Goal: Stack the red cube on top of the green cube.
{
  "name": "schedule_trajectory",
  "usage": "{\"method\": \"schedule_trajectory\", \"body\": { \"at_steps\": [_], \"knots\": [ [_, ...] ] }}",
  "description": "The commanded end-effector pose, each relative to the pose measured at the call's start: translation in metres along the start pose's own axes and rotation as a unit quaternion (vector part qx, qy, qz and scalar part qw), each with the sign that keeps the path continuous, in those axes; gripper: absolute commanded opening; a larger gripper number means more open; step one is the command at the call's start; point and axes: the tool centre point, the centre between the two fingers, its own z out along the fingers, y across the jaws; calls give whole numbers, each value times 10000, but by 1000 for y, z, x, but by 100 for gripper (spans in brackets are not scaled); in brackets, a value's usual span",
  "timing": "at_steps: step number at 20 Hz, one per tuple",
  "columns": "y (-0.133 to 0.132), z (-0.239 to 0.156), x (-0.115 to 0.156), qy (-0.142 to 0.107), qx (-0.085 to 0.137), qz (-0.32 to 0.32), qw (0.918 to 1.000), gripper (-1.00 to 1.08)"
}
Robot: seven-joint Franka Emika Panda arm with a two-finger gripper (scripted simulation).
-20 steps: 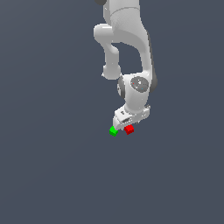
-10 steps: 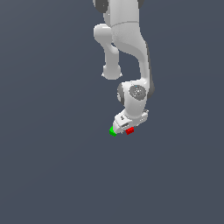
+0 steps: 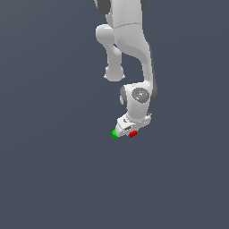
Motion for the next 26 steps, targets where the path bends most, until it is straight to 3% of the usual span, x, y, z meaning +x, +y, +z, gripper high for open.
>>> {"method": "schedule_trajectory", "body": {
  "at_steps": [1,10,26],
  "knots": [
    [0,0,0,2,0,-2,10000,-100],
    [0,-15,0,0,-1,-1,10000,-100],
    [-1,-98,-1,2,1,-4,10000,-100]
  ]
}}
